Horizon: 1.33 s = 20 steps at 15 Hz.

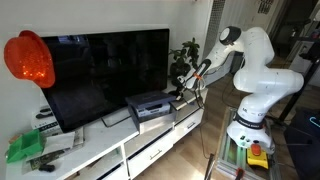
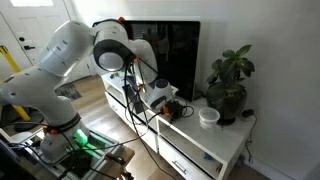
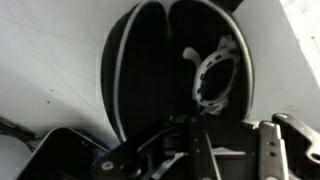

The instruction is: Move the spectacle case to the top of the television stand then put the white glasses on the stand

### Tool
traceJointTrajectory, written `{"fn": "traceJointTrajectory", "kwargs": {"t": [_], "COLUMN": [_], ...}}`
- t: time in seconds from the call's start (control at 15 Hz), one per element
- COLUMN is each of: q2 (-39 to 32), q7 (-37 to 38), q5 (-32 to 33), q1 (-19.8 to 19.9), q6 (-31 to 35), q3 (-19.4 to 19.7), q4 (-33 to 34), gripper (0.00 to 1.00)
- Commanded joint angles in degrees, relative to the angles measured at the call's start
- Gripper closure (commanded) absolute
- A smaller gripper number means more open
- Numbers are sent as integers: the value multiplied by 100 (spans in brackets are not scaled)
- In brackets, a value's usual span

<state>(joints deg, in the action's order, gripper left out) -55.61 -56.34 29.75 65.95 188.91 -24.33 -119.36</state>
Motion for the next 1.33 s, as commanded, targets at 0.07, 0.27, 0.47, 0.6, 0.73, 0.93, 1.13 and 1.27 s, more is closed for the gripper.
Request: {"fn": "traceJointTrajectory", "kwargs": {"t": [0.07, 0.27, 0.47, 0.6, 0.73, 0.93, 1.13, 1.27], "q2": [257, 341, 517, 609, 638, 547, 511, 536], "q7": [55, 60, 93, 132, 172, 205, 126, 198], "q5": [214, 257, 277, 276, 232, 214, 119, 131], "q1": [354, 422, 402, 344, 288, 318, 431, 470], "q6": [26, 52, 140, 159, 130, -30, -245, -400], "q3": [-272, -337, -324, -270, -223, -243, -356, -390], "q4": [-398, -520, -683, -724, -680, -518, -484, -489], "gripper": [100, 100, 100, 98, 73, 56, 36, 46]}}
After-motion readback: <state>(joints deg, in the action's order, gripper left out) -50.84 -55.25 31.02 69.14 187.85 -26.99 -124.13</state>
